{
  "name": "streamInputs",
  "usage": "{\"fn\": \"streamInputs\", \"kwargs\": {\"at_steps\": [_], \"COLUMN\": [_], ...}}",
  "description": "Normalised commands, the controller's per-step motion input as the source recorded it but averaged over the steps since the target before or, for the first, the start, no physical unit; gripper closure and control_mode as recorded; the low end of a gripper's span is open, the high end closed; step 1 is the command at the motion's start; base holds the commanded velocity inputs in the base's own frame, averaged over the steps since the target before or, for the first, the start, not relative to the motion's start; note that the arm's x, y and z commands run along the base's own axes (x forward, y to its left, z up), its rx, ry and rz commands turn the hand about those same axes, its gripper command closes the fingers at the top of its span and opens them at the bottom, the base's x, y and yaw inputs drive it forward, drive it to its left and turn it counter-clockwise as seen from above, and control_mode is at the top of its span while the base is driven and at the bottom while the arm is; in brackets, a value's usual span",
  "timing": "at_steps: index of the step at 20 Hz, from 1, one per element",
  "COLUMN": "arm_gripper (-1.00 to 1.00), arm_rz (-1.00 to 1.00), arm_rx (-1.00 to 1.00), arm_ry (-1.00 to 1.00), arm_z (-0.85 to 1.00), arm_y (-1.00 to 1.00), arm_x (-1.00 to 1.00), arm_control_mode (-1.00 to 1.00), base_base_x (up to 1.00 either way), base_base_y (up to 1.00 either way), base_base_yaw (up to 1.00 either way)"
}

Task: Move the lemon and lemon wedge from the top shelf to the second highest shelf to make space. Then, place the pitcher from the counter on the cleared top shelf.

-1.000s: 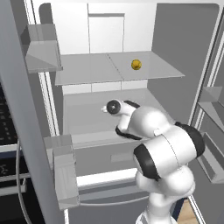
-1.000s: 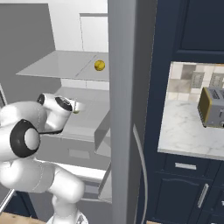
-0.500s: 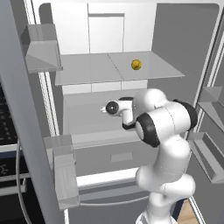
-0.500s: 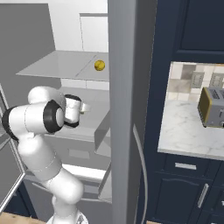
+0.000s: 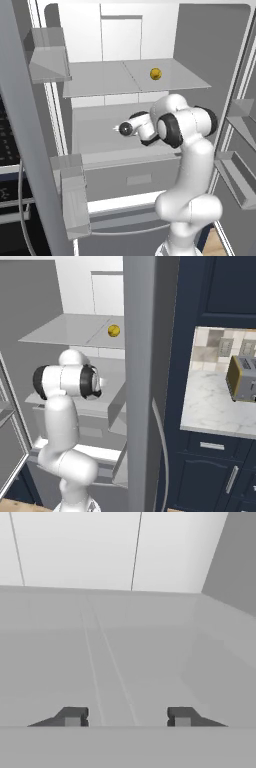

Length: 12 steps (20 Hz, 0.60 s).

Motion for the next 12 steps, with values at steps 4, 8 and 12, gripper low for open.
{"fn": "streamInputs", "kwargs": {"at_steps": [4, 8, 12], "arm_gripper": [-1.0, -1.0, -1.0], "arm_rz": [-0.01, -0.03, -0.06], "arm_rx": [-0.01, -0.02, -0.05], "arm_ry": [0.0, 0.0, 0.01], "arm_z": [-0.03, 0.27, 0.7], "arm_y": [0.21, 0.04, 0.01], "arm_x": [0.48, -0.01, -0.24], "arm_control_mode": [-1.0, -1.0, -1.0], "base_base_x": [0.0, 0.0, 0.0], "base_base_y": [0.0, 0.0, 0.0], "base_base_yaw": [0.0, 0.0, 0.0]}}
